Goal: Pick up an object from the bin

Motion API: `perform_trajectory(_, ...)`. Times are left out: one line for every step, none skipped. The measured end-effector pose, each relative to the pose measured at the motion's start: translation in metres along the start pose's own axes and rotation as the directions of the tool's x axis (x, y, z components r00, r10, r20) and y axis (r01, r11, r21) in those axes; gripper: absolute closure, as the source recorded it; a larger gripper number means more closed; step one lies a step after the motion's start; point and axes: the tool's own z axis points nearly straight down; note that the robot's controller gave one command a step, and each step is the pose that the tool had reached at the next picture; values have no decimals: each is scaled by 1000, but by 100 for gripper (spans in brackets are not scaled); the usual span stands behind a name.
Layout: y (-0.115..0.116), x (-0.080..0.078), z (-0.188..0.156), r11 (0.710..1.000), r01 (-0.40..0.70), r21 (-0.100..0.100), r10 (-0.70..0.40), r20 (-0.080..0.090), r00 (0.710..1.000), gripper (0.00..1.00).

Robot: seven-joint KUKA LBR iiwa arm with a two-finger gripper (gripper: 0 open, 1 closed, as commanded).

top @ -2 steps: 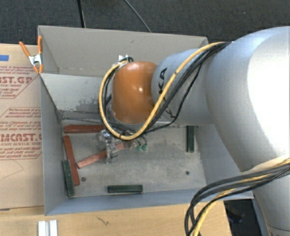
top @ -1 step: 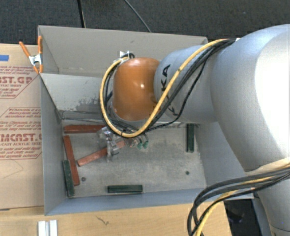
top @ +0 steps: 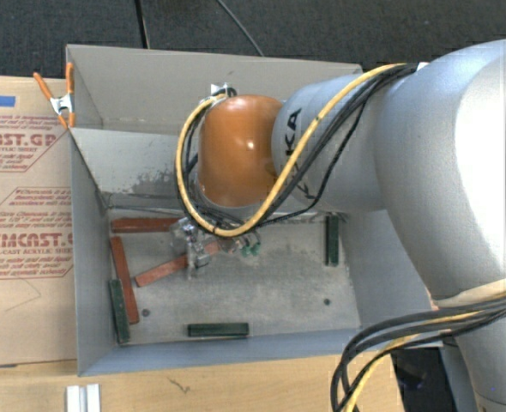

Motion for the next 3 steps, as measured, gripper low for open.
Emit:
perform_trajectory(0,1,-9,1000,1,-1,-1,-5,1000,100)
perform_trajectory(0,0,-22,1000,0,0,0,-2,1000,100)
perform_trajectory(0,-1,-29,1000,0,0,0,2,1000,100)
